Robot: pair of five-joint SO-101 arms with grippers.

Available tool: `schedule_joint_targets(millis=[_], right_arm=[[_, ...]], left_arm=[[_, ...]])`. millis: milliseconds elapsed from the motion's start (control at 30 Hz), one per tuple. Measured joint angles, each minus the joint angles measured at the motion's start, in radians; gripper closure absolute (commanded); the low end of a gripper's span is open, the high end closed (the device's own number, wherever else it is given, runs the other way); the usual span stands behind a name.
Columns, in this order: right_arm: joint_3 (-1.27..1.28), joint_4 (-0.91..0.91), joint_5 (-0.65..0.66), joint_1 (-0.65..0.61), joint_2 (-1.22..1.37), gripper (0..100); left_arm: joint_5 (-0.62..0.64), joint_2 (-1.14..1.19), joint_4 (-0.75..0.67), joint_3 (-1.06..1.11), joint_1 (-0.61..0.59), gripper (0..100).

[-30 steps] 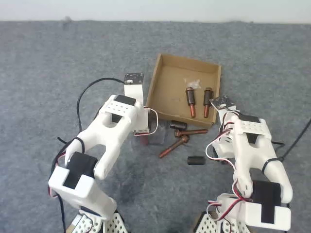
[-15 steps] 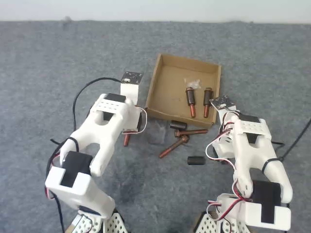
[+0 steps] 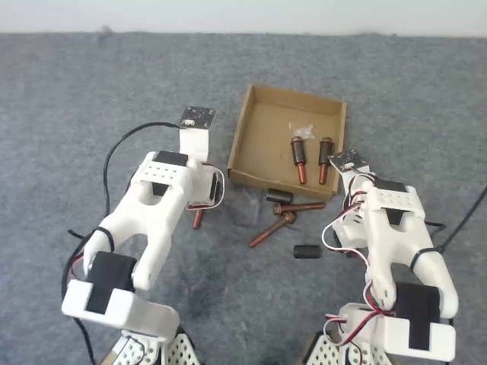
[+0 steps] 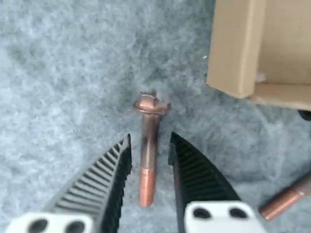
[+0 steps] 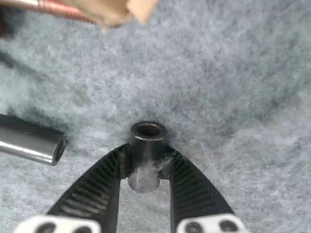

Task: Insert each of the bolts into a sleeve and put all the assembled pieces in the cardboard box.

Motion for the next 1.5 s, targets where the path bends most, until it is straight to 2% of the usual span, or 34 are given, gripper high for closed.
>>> schedule_joint_targets(millis=[200, 433, 700, 867, 1233, 1500], right_arm=[[0.000, 0.000, 0.000, 0.000, 0.000, 99.1], [0.000, 0.000, 0.000, 0.000, 0.000, 99.1], [0.000, 0.000, 0.000, 0.000, 0.000, 99.1], [0.000, 0.000, 0.000, 0.000, 0.000, 99.1], [0.000, 0.003, 0.012, 0.000, 0.000, 99.1], [0.000, 0.021, 0.021, -0.002, 0.000, 99.1]], left_arm=[[0.008, 0.040, -0.025, -0.020, 0.000, 88], [0.005, 0.181, 0.061, -0.155, 0.000, 88], [0.005, 0.196, 0.066, -0.180, 0.000, 88], [0.003, 0.204, 0.061, -0.181, 0.017, 99], [0.008, 0.207, 0.040, -0.181, 0.031, 99], [0.008, 0.209, -0.021, -0.180, -0.061, 99]])
